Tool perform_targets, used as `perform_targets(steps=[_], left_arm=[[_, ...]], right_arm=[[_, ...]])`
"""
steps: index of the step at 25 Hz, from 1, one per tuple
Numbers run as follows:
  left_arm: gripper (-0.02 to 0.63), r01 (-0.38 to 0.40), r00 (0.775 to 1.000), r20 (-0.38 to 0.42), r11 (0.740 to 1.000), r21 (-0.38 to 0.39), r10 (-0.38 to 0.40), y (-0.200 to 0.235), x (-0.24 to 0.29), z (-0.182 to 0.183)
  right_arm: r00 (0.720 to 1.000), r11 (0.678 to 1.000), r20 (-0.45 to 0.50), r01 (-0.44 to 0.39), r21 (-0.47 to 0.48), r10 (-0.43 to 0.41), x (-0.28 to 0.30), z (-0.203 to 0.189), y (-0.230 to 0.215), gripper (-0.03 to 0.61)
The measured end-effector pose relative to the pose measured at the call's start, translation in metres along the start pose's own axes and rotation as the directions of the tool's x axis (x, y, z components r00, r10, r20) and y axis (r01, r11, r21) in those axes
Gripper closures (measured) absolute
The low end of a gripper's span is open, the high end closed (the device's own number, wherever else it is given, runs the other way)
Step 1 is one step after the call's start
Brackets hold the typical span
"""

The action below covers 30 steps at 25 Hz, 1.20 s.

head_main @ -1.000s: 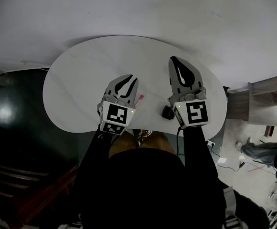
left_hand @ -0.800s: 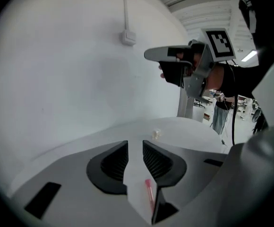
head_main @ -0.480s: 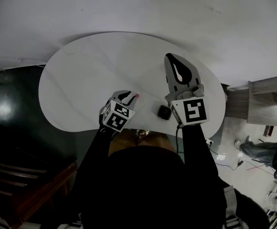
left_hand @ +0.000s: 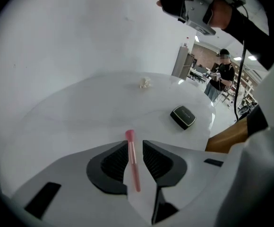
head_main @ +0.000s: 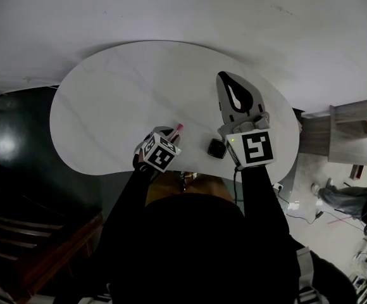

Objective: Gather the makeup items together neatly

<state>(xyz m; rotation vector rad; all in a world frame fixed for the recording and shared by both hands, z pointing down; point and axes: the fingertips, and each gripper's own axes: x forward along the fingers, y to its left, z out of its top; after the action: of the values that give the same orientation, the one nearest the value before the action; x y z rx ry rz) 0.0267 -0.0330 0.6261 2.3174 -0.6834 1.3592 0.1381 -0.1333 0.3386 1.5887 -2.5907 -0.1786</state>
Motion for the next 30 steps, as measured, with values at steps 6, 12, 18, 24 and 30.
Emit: perform_targets(steps=[6,12,18,24,30], left_arm=[[0.508,0.013,0.998,-0.053,1.0,-0.002,-0.013,-0.001,0.013,-0.014],[0.508,0.004,0.995,-0.098,1.0,0.014,-0.002,0.001,0.022,-0.022],[0.526,0.019,0.995,-0.097,1.0,-0.008,-0.02,0.0,0.026,-0.027],[0.558,-0.001,0.997,-0.083,1.0,-0.025,-0.001,0.003,0.022,-0.023],[0.558,-0.042,0.999,-0.023,0.998,-0.045,0.041,0.017,0.005,-0.004]], right_arm=[[1.0,1.0,-0.018,0.012,0.012,-0.012,-0.002,-0.006,-0.001,0.551],[1.0,1.0,-0.019,-0.004,0.013,0.004,-0.001,-0.006,0.004,0.551],[1.0,1.0,0.021,-0.009,0.023,0.009,0.002,0.003,0.01,0.551],[1.0,1.0,0.021,-0.012,0.021,0.012,0.002,0.004,0.013,0.551],[0.999,1.0,0.032,-0.023,0.016,0.023,0.005,0.009,0.019,0.551]])
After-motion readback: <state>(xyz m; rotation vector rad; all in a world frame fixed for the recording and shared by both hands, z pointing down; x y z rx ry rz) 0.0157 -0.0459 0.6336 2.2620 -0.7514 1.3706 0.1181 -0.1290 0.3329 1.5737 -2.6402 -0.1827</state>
